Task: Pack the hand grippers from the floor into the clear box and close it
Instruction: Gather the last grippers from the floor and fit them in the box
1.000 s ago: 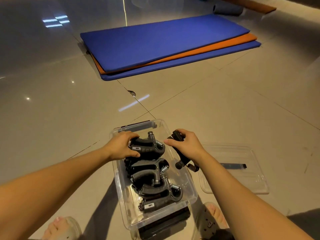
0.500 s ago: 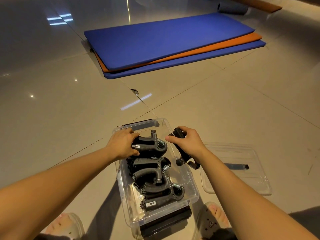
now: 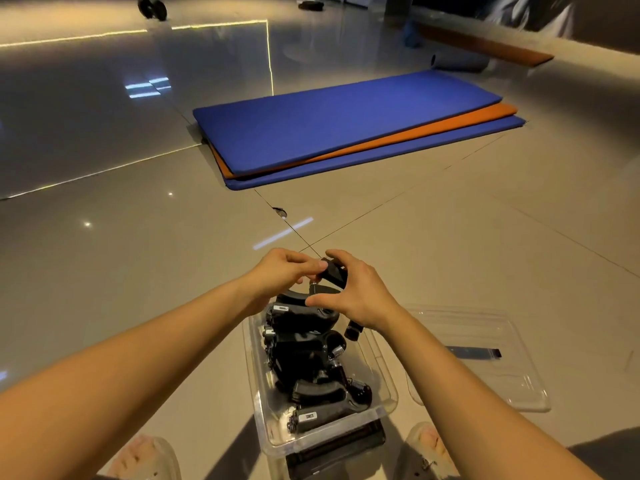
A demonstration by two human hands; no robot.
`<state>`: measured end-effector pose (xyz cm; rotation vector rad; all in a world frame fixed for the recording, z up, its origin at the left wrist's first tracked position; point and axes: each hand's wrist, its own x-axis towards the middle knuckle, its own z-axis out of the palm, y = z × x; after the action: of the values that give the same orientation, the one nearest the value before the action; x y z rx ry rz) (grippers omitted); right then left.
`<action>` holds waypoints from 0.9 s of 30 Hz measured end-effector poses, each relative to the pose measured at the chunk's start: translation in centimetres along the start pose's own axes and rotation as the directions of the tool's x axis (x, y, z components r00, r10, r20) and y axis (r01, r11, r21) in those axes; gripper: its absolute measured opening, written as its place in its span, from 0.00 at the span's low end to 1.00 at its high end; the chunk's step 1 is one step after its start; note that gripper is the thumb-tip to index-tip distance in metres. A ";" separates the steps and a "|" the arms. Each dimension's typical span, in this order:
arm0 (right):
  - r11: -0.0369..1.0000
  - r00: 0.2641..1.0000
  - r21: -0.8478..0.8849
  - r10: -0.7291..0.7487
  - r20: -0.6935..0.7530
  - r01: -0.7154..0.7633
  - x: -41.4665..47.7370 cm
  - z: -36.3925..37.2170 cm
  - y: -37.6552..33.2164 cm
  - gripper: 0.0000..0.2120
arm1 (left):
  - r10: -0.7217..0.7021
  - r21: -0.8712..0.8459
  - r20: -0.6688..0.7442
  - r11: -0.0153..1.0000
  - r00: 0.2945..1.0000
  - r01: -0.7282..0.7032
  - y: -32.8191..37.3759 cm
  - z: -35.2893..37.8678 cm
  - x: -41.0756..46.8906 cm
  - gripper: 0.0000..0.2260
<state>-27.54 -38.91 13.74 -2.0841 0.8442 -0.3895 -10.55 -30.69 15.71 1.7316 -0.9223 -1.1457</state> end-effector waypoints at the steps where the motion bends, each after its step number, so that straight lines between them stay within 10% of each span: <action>1: 1.000 1.000 -0.013 0.013 0.001 -0.013 -0.2 0.0 -0.3 0.46 | 0.005 0.002 -0.002 1.000 1.000 -0.005 0.2 0.1 -0.3 0.08; 11: 0.990 0.999 -0.137 -0.006 0.050 0.013 -1.6 -2.0 -1.0 0.38 | -0.031 -0.033 -0.102 0.999 0.994 0.028 0.0 -0.6 -1.2 0.05; 20: 0.814 0.901 0.388 0.413 0.134 -0.431 -2.6 -3.8 1.9 0.11 | -0.237 -0.147 -0.162 0.966 0.958 0.214 -4.3 -3.2 -1.7 0.08; 27: 0.726 0.823 0.438 0.564 0.061 -0.530 -1.8 0.3 4.1 0.08 | -0.075 0.163 -0.059 0.983 0.995 0.083 -6.7 -1.8 -2.9 0.14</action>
<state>-30.48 -39.23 10.28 -1.3241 1.2446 -0.2965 -8.97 -25.20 10.91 1.9381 -0.9462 -1.0949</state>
